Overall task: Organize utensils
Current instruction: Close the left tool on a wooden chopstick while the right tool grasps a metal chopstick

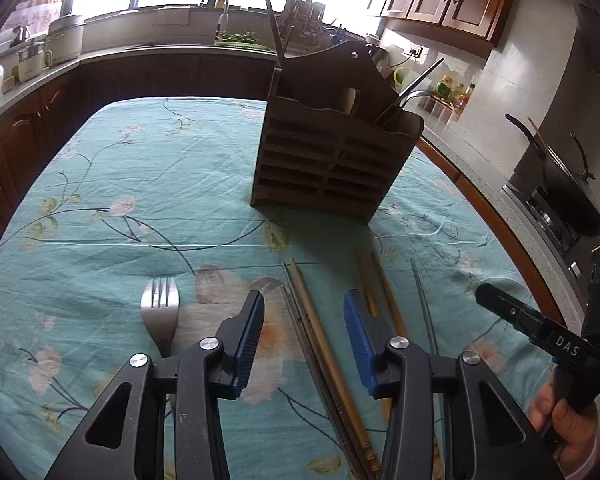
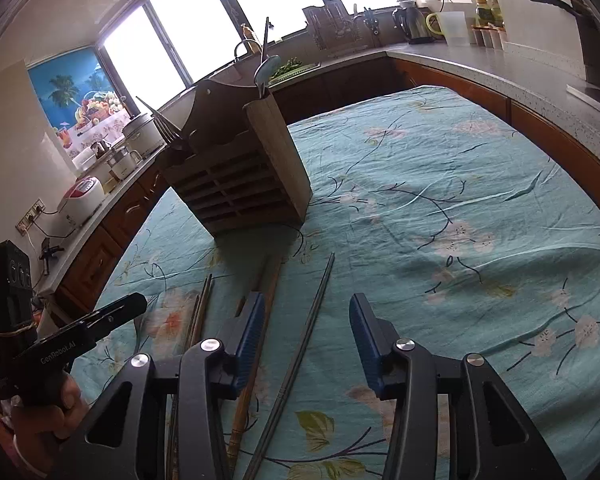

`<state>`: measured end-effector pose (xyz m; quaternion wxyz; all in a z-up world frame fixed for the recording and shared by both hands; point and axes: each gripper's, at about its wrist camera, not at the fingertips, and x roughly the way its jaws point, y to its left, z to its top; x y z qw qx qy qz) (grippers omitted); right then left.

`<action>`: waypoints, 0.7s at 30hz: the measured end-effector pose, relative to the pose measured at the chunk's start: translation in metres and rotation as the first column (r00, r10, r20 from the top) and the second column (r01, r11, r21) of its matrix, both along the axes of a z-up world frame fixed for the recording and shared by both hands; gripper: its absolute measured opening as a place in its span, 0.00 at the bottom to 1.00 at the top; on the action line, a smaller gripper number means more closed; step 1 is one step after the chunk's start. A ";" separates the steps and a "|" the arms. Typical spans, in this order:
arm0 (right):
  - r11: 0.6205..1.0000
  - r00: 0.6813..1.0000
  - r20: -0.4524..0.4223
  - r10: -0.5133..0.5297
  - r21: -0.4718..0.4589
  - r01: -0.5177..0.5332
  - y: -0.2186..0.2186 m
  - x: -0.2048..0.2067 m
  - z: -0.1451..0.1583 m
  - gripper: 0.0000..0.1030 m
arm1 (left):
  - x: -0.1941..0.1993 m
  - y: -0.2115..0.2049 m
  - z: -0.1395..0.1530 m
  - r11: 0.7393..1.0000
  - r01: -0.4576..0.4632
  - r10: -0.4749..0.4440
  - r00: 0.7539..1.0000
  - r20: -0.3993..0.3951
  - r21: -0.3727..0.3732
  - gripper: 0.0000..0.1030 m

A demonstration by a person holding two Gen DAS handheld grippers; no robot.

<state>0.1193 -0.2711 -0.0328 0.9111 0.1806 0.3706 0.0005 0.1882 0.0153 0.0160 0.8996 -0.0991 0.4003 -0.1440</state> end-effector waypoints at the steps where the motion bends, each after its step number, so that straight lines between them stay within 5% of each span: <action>1: 1.000 1.000 -0.008 0.001 0.006 0.000 -0.001 0.003 -0.002 0.34 | 0.006 -0.003 -0.002 1.000 0.015 -0.015 1.000 -0.012 -0.008 0.31; 21: 1.000 0.991 -0.129 0.029 -0.001 -0.029 -0.013 0.053 -0.031 0.20 | 0.082 -0.046 -0.047 0.986 0.110 -0.092 0.986 -0.136 0.125 0.21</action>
